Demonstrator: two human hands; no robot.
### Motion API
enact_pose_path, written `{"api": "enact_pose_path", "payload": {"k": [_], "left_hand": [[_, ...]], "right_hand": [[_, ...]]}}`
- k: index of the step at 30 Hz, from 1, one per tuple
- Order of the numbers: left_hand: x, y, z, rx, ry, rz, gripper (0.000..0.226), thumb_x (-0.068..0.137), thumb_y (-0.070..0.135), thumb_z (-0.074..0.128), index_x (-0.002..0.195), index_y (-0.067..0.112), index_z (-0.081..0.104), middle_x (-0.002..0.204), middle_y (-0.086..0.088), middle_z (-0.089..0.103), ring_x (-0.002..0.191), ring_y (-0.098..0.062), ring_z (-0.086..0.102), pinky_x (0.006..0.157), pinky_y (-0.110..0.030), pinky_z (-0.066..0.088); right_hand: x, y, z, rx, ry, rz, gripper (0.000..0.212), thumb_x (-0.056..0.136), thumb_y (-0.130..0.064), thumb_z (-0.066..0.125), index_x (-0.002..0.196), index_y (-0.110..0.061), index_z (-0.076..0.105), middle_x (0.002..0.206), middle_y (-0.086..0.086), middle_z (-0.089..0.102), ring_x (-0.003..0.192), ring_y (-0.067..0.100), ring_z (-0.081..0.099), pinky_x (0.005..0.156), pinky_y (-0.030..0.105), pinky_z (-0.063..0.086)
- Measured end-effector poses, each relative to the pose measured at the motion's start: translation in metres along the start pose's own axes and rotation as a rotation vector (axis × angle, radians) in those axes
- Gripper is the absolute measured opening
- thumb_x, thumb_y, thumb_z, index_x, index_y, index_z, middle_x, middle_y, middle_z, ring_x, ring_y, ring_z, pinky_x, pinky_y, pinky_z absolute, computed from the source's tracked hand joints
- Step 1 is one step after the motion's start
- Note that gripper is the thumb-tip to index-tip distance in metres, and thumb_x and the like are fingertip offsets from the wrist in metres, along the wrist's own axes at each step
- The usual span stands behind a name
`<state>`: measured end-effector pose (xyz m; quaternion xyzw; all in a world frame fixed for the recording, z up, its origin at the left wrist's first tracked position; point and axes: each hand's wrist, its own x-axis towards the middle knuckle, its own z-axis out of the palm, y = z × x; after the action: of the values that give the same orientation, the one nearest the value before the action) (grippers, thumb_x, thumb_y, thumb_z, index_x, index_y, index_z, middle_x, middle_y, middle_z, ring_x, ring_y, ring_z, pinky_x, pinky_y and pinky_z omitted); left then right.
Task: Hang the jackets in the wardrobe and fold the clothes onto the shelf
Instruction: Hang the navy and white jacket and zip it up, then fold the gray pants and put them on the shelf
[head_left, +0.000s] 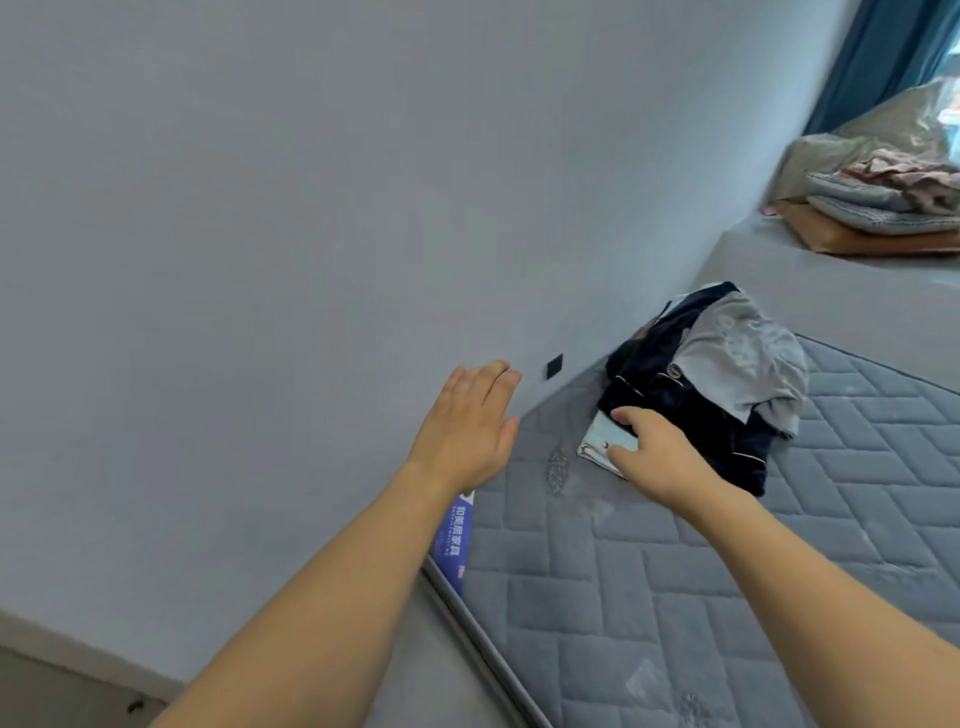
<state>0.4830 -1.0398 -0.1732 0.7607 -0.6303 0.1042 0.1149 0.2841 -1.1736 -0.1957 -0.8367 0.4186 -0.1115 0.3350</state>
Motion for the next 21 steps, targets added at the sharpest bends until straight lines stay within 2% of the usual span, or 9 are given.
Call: {"api": "enact_pose_path", "payload": {"k": [7, 12, 15, 19, 21], "left_hand": [[0.144, 0.030, 0.060, -0.069, -0.066, 0.148, 0.053, 0.100, 0.025, 0.049, 0.149, 0.008, 0.037, 0.154, -0.010, 0.035, 0.137, -0.029, 0.035, 0.120, -0.043, 0.016], [0.238, 0.047, 0.131, -0.100, -0.182, 0.272, 0.054, 0.098, 0.025, 0.047, 0.149, 0.010, 0.037, 0.154, -0.008, 0.033, 0.135, -0.028, 0.035, 0.119, -0.040, 0.019], [0.303, 0.053, 0.196, -0.185, -0.242, 0.300, 0.052, 0.098, 0.024, 0.048, 0.148, 0.010, 0.038, 0.154, -0.008, 0.033, 0.137, -0.026, 0.034, 0.118, -0.038, 0.023], [0.385, 0.062, 0.311, -0.373, -0.333, 0.215, 0.051, 0.099, 0.021, 0.049, 0.147, 0.011, 0.037, 0.154, -0.005, 0.031, 0.137, -0.022, 0.033, 0.109, -0.029, 0.030], [0.421, 0.068, 0.372, -0.407, -0.381, 0.199, 0.051, 0.099, 0.019, 0.049, 0.147, 0.011, 0.036, 0.153, -0.003, 0.031, 0.137, -0.023, 0.035, 0.107, -0.030, 0.033]], "right_hand": [[0.087, 0.100, -0.052, 0.128, 0.117, 0.203, 0.059, 0.090, -0.014, 0.055, 0.147, -0.013, 0.039, 0.150, 0.006, 0.040, 0.137, 0.023, 0.039, 0.106, 0.031, 0.035], [0.149, 0.171, -0.065, 0.130, 0.165, 0.343, 0.064, 0.089, -0.013, 0.054, 0.149, -0.014, 0.034, 0.153, 0.007, 0.035, 0.138, 0.026, 0.037, 0.102, 0.032, 0.036], [0.201, 0.218, -0.063, 0.131, 0.209, 0.410, 0.063, 0.088, -0.012, 0.053, 0.148, -0.014, 0.034, 0.151, 0.009, 0.035, 0.135, 0.028, 0.038, 0.103, 0.038, 0.039], [0.275, 0.294, -0.042, 0.119, 0.262, 0.465, 0.063, 0.092, -0.015, 0.052, 0.151, -0.016, 0.028, 0.154, 0.007, 0.029, 0.139, 0.026, 0.032, 0.108, 0.040, 0.035], [0.311, 0.338, -0.029, 0.089, 0.286, 0.469, 0.061, 0.094, -0.016, 0.050, 0.151, -0.017, 0.029, 0.154, 0.006, 0.029, 0.139, 0.025, 0.031, 0.111, 0.041, 0.033]]}}
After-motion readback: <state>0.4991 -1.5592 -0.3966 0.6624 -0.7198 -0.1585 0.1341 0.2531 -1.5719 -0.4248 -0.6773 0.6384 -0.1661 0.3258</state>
